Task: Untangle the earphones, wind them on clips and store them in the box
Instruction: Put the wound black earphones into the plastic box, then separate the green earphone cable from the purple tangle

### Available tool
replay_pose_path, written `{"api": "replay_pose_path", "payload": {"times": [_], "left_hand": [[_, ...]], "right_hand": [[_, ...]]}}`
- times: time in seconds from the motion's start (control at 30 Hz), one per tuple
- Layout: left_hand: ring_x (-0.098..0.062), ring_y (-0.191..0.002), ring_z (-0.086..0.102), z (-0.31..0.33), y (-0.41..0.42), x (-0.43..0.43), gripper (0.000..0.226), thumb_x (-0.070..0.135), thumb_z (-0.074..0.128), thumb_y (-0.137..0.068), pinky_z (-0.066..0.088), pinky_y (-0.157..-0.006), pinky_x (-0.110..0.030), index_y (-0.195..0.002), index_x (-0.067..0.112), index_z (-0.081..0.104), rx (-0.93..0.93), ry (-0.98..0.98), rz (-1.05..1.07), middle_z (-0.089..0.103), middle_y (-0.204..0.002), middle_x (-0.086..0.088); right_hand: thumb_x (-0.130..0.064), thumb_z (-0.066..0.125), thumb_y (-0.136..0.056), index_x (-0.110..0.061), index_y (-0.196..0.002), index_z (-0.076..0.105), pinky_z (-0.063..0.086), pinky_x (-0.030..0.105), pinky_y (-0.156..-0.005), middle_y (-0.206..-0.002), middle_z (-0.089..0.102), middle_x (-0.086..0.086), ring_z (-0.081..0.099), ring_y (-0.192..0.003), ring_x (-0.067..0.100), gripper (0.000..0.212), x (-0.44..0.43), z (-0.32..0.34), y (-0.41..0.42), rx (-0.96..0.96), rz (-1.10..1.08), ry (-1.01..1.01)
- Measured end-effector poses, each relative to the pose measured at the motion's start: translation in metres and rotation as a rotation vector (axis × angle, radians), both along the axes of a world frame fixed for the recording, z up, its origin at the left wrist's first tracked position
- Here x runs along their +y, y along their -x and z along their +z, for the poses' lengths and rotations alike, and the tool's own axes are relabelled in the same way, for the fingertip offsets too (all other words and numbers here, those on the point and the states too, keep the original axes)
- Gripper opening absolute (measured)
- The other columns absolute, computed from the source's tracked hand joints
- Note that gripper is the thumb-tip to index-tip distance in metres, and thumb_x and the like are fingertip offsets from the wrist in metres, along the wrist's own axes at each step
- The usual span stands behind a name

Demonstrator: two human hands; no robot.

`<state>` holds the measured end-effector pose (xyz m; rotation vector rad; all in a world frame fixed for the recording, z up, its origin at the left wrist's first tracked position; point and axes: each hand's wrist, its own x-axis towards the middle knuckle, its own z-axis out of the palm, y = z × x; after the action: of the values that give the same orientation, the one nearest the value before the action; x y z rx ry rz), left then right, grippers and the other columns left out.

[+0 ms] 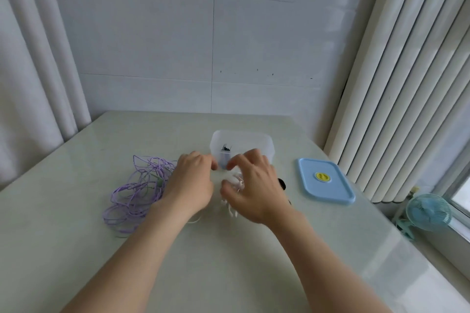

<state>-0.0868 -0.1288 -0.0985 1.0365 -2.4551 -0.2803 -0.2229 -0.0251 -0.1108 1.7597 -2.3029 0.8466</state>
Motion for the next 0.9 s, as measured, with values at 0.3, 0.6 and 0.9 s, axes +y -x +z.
{"api": "replay_pose_path", "payload": {"times": [0.3, 0.6, 0.9], "left_hand": [[-0.048, -0.123, 0.044, -0.016, -0.024, 0.000, 0.026, 0.027, 0.066, -0.083, 0.033, -0.104, -0.057, -0.107, 0.016, 0.068, 0.036, 0.087, 0.466, 0.054, -0.129, -0.016], [-0.040, -0.103, 0.059, -0.018, -0.019, -0.005, 0.033, 0.022, 0.041, -0.097, 0.048, -0.085, -0.042, -0.099, 0.013, 0.072, 0.262, -0.110, 0.249, 0.069, -0.105, -0.013], [-0.025, -0.104, 0.067, -0.007, -0.029, -0.004, 0.040, -0.001, 0.043, -0.094, 0.048, -0.088, -0.028, -0.098, 0.015, 0.079, 0.523, -0.320, 0.230, 0.078, -0.102, -0.002]], "right_hand": [[-0.028, 0.052, -0.096, -0.028, -0.126, 0.066, 0.038, 0.041, -0.100, -0.127, 0.059, 0.000, 0.051, -0.124, 0.027, 0.033, -0.007, -0.009, -0.003, 0.230, -0.092, -0.272], [-0.016, 0.058, -0.088, -0.020, -0.109, 0.072, 0.041, 0.041, -0.092, -0.109, 0.068, 0.001, 0.056, -0.109, 0.030, 0.026, -0.004, -0.005, 0.000, 0.342, -0.177, -0.201], [-0.031, 0.060, -0.076, -0.010, -0.080, 0.075, 0.059, 0.043, -0.069, -0.079, 0.072, 0.007, 0.064, -0.077, 0.031, 0.026, -0.022, -0.014, -0.042, -0.030, -0.008, -0.192]]}}
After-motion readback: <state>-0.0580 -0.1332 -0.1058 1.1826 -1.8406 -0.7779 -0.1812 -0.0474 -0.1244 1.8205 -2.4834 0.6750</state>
